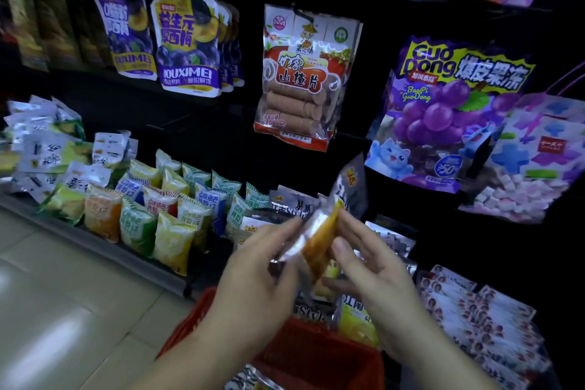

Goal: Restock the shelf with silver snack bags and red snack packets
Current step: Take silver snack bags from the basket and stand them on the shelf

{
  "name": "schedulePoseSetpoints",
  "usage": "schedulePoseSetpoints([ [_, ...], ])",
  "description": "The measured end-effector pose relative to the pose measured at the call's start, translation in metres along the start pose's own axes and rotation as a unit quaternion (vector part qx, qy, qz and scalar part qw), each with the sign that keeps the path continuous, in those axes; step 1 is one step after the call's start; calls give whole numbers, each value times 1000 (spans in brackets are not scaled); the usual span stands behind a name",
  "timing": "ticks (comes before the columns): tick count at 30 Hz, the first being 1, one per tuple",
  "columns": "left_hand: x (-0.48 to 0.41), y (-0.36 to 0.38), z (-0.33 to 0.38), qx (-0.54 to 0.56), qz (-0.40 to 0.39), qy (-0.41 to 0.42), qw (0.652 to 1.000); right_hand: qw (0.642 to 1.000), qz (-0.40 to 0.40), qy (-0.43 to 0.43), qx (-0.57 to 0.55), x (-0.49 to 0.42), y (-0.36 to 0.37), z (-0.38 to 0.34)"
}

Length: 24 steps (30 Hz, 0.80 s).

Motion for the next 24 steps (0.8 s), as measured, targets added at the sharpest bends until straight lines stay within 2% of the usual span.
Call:
schedulePoseSetpoints([
  [2,5,11,8,-42,-33,73,996,996,-9,39,-83,-3,4,0],
  [5,10,22,13,-39,-100,117,987,997,52,13,-59,-9,0,2],
  [7,9,23,14,49,-132,72,987,996,78,1,-35,-10,-6,6],
  [8,7,22,12,75,-118,47,989,996,79,3,-32,-11,-9,6],
  [11,-4,12,-8,-2,-1,6,1000,998,58,12,-28,-10,-11,6],
  [13,-11,1,-17,-13,14,-65,998,999,41,7,-23,-8,-9,6],
  [14,-14,-4,-18,29,0,-119,992,999,36,10,-20,-7,-8,7],
  [16,-17,-8,-17,183,-9,-211,960,999,20,21,-14,-3,-6,4],
  [18,-18,-11,-17,237,0,-216,947,999,5,34,-14,-2,-7,-1],
  [21,-16,-10,-20,177,-25,-182,967,998,-18,44,-33,-3,-8,-2],
  [24,-13,-5,-16,224,-16,-163,961,999,3,43,-26,-6,-7,6],
])
Point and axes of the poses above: each hand's wrist, its own x-axis away from the middle knuckle, its own y-axis out of the palm, z = x × y, the point moved 1 cm from there along -x, towards the middle knuckle, and after that the axes turned 10 degrees about y, right-handed, at the moved point
